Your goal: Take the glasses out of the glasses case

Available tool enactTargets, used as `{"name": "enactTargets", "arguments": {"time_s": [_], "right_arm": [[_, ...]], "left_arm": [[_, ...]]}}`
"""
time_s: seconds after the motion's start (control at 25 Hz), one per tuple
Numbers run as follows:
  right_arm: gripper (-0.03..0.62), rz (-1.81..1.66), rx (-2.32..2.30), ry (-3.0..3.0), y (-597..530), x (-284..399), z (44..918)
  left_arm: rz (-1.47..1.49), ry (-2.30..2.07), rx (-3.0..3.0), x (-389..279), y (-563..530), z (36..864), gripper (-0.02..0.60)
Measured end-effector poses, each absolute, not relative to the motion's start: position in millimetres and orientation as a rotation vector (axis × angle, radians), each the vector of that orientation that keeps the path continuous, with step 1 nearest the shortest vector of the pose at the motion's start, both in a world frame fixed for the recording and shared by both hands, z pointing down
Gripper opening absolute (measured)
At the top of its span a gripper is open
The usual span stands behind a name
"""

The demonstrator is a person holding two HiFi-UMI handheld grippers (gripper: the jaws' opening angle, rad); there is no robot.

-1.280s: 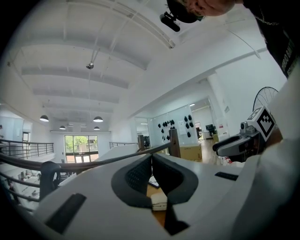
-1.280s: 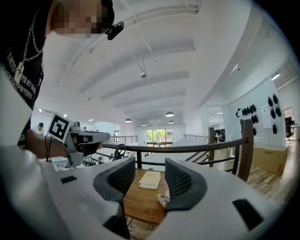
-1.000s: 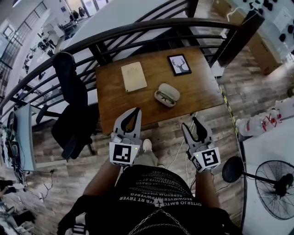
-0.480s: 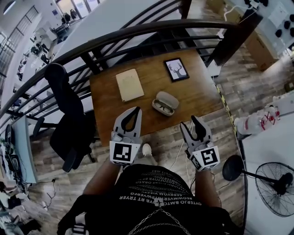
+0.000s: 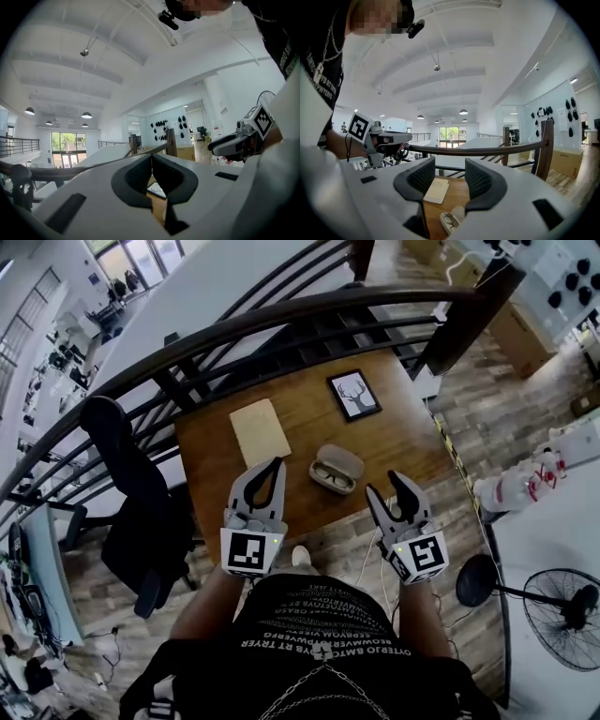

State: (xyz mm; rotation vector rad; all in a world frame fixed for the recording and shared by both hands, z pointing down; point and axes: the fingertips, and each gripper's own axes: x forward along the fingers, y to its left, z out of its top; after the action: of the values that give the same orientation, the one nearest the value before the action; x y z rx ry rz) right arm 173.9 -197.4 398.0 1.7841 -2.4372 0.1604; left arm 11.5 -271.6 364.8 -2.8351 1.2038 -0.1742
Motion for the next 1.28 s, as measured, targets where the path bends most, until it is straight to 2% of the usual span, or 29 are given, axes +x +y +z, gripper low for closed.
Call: {"name": "enactTargets", "arguments": {"time_s": [0.72, 1.28], "right_arm": [[0.187, 0.253, 1.734, -2.425, -224.6, 161.4, 429.8], [0.183, 0.357, 1.596, -2.426, -264.0, 192.5, 476.4]], "left_arm": [[-0.207, 1.2, -2.883, 5.7, -302.0, 391.8, 0.028], [-0.327, 1.262, -2.885, 21.8, -334.1, 427.8, 0.028]]}}
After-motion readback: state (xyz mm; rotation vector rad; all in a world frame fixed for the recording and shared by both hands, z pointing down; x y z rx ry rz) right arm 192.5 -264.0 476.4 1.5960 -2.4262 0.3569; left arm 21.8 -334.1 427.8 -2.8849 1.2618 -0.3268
